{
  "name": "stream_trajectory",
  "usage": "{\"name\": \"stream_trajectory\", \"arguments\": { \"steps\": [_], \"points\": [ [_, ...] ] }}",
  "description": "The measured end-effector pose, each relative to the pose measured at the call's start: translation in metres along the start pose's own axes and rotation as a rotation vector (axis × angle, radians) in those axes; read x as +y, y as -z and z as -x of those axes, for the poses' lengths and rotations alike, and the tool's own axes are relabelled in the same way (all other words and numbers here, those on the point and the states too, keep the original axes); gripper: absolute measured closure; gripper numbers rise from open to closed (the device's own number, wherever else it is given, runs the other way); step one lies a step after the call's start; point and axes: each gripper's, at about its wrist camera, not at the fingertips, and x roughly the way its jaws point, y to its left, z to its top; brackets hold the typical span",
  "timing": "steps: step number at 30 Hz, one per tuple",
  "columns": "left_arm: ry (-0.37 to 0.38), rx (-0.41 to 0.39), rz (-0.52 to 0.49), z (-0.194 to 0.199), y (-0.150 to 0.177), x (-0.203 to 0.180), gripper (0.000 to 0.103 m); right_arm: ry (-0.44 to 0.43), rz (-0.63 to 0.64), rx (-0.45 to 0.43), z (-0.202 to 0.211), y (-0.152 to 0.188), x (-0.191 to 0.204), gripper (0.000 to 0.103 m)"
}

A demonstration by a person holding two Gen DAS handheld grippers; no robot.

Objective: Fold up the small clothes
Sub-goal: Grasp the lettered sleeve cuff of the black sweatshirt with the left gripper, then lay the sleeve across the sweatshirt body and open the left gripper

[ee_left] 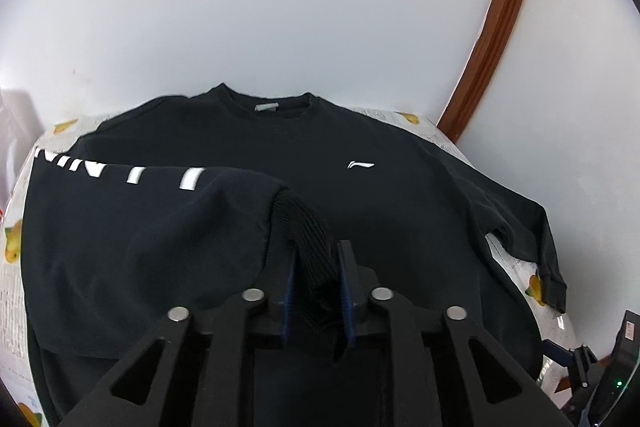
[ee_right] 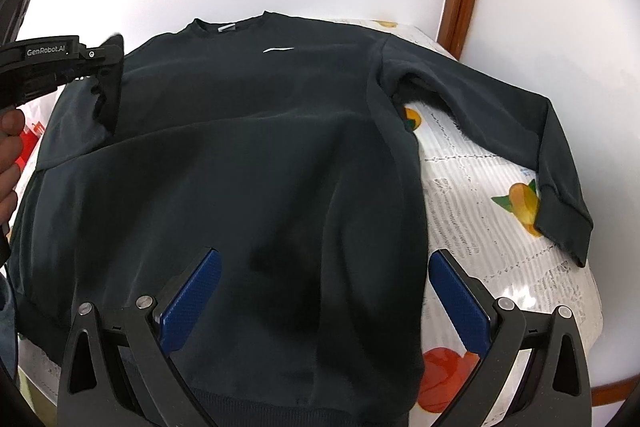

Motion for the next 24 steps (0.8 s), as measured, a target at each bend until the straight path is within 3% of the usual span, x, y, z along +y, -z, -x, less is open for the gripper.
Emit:
{"name": "stream_trajectory", "arguments": {
  "steps": [6,11,15,20,24],
  "points": [
    [-0.038,-0.039,0.017,0.026,0.002,0.028,0.044,-0.006,0.041,-0.027,0.004,-0.017,0.024,0.001],
    [-0.114,-0.074,0.075,0.056,0.014,0.08,0.044,-0.045,0.119,-0.07,0.009,-0.04,0.062,0.004],
    [-0.23,-0.064,0.123,0.071,0.031,0.13,0.044,-0.093,0.158,-0.082,0.002,-0.063,0.093,0.016],
    [-0.367,-0.037,0.16,0.082,0.057,0.19,0.044,-0.13,0.187,-0.07,-0.029,-0.09,0.128,0.025],
    [-0.411,-0.007,0.209,0.084,0.076,0.232,0.045,-0.107,0.192,-0.025,-0.063,-0.107,0.145,0.03]
  ]
}}
